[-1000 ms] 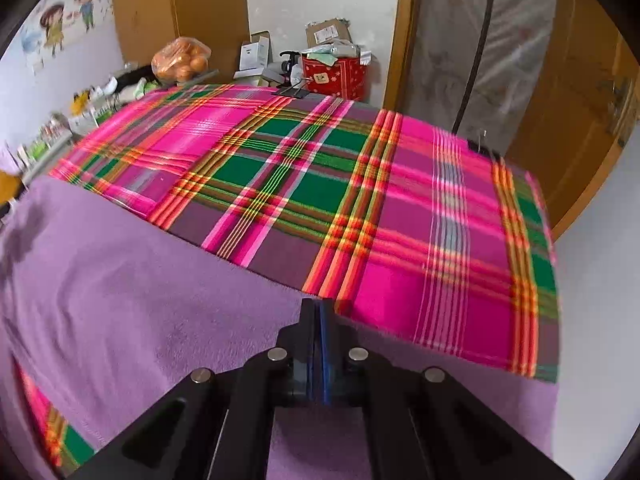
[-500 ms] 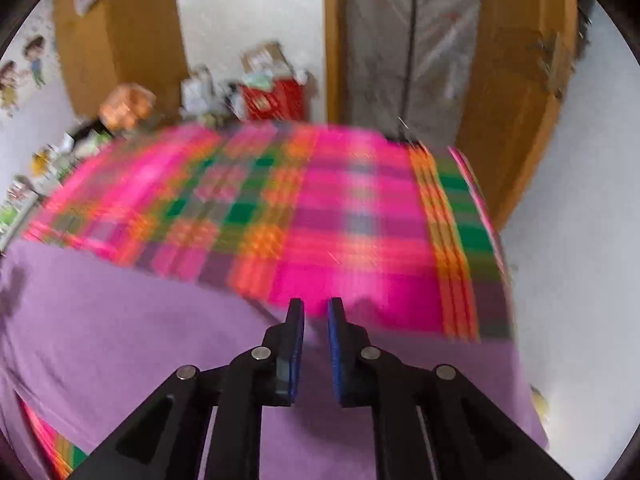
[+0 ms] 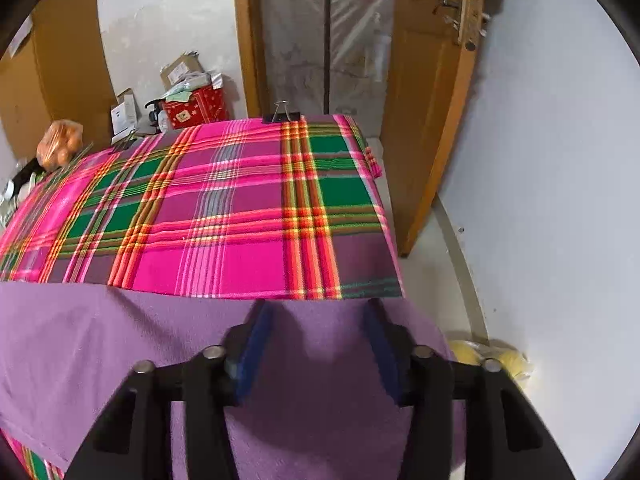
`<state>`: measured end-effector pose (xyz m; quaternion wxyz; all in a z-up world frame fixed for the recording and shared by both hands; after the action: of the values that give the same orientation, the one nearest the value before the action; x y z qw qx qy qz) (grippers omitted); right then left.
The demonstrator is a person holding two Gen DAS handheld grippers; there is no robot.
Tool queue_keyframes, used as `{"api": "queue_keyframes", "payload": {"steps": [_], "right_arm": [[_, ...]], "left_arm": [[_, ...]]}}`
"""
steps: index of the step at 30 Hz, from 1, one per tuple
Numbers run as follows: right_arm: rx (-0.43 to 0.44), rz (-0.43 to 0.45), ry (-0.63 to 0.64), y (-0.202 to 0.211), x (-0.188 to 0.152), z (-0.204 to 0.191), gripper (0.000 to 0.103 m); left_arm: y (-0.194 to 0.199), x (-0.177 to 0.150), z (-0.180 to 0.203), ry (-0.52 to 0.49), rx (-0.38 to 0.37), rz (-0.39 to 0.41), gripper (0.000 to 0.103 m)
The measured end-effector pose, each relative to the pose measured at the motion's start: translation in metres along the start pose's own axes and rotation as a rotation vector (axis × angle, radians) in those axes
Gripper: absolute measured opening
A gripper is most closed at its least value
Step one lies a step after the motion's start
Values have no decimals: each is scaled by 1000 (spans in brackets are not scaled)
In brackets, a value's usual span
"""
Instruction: Fold clothes
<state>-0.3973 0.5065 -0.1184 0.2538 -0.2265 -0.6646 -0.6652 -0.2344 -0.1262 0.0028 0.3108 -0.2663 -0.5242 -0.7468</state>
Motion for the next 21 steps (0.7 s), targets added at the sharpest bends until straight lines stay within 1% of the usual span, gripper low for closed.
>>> {"api": "queue_keyframes", "payload": {"steps": [3, 5, 8, 10, 11, 12, 14, 15, 16, 18, 19, 20, 21], "right_arm": [[-38, -8, 53, -1, 4, -11, 2], [-57, 17, 44, -1, 10, -15, 2], [-69, 93, -16, 8, 20, -7, 0], [-94, 123, -71, 13, 24, 7, 1], [-93, 127, -97, 15, 24, 12, 2], [-85, 126, -123, 16, 22, 17, 4], [-72, 97, -166, 12, 17, 26, 17], [-60, 78, -187, 9, 14, 31, 20], [-46, 58, -207, 5, 10, 37, 26], [-49, 60, -213, 8, 9, 36, 28], [-54, 64, -214, 10, 9, 35, 27], [-58, 68, -214, 13, 10, 34, 13], [-63, 72, -214, 15, 10, 33, 2]], "left_arm": [[-2, -1, 0, -1, 2, -5, 13], [-2, -1, -1, 1, 1, -4, 13], [-2, -1, -1, 1, -1, -3, 12], [-1, -1, -1, 1, -1, -2, 13], [-1, -1, -1, 2, -3, -2, 13], [-1, -1, -1, 3, -4, -3, 12], [0, -1, -1, 4, -8, -3, 12], [0, -1, 0, 4, -9, -2, 12], [0, -1, 0, 4, -12, -2, 12], [0, -1, 2, 2, -17, -2, 13], [0, -1, 2, 0, -17, -3, 12], [0, -1, 3, -3, -17, -3, 12], [-1, -1, 3, -4, -17, -4, 13]]}}
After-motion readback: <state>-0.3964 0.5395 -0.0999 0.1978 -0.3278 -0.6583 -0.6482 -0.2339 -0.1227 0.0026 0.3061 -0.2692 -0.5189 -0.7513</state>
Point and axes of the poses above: each gripper's, at about its wrist camera, not at the fingertips, and y roughly against the way its jaws point, z to its right, x to its top, the point moved 6 cm from there along -y, roughly the way its jaws point, and after that the axes turned 1 degree about z, right-handed, at the moved point
